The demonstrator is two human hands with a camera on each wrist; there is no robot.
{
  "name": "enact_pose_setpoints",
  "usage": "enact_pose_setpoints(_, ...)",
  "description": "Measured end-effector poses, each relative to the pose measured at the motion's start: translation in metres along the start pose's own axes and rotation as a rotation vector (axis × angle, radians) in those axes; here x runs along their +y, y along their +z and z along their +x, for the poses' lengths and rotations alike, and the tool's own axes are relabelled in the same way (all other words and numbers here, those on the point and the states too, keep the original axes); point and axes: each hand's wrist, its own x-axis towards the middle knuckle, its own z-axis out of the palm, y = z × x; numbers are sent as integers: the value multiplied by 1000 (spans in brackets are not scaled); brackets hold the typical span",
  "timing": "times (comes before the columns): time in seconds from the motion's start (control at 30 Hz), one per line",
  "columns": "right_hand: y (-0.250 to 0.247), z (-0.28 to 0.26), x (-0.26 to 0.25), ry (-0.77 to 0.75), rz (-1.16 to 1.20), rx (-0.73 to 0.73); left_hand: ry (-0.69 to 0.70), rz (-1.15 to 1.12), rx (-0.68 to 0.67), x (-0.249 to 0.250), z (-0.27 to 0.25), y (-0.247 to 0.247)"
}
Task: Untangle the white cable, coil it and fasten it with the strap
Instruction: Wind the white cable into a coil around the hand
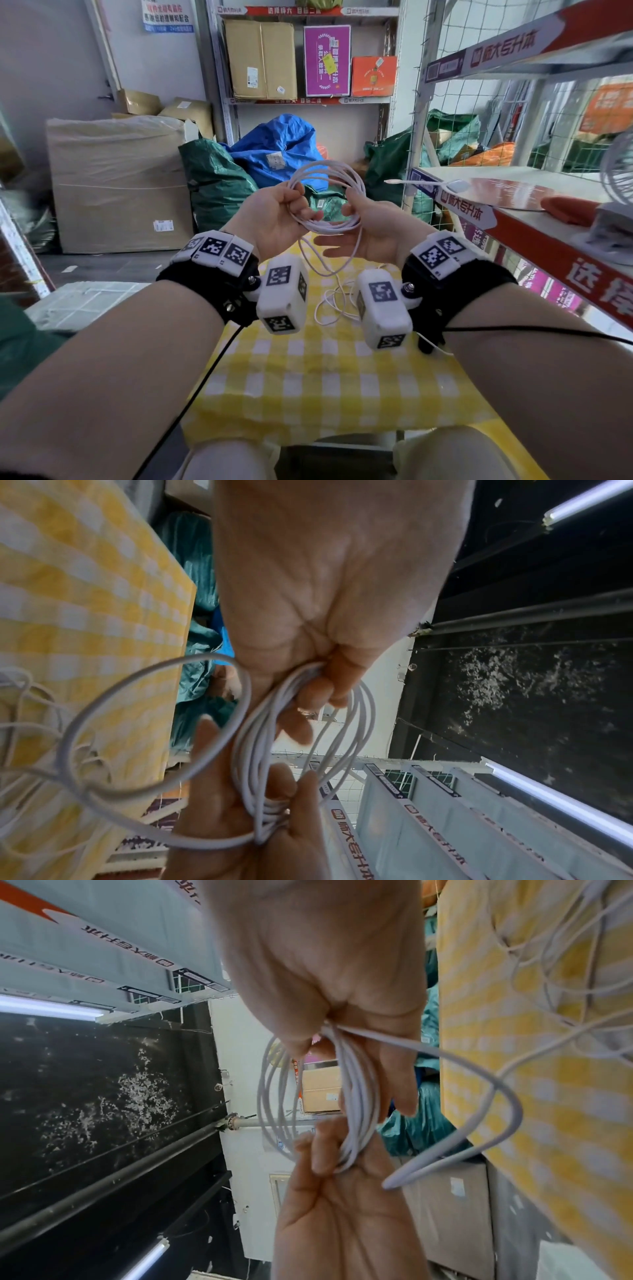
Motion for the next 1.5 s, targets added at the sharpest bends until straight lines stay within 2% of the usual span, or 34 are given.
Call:
enact_pose_setpoints(0.1,5,3,0,-16,201,67,-54,115,-46,-2,-4,-2)
enact_pose_setpoints(0.17,6,9,0,-23,362,162,-86,236,-58,-4,-5,-3)
enact_pose_setpoints(0.27,4,14,-2,-37,360,252,-124,437,-49,-7,-5,-5)
enact_pose_setpoints(0.37,2,13,-2,-95,183,279,-175,552,-85,-8,-7,-6)
enact_pose_setpoints(0.53,0,9,-4,-221,-325,299,-215,628,-167,-2,-12,-6)
enact_pose_setpoints(0.63,1,7,-4,-266,-539,235,-210,577,-200,4,-11,-4)
enact_pose_setpoints(0.77,9,2,-1,-294,-804,120,-222,638,-183,6,-11,7)
enact_pose_setpoints(0.83,8,2,0,-310,-775,101,-266,638,-163,7,-11,10)
enact_pose_setpoints(0.93,2,1,0,-291,-550,5,-311,602,-155,9,-12,8)
enact_pose_setpoints(1.07,-6,-2,-3,-201,-340,-74,-207,501,-92,10,-9,6)
enact_pose_setpoints(1.23,-7,-4,-6,-154,-169,-104,-102,328,-101,7,-5,4)
enact_pose_setpoints(1.37,-7,-6,-8,-143,-118,-129,-60,196,-101,5,-4,0)
enact_pose_setpoints(1.5,-10,-8,-9,-96,-201,-161,-39,146,-66,8,-2,-6)
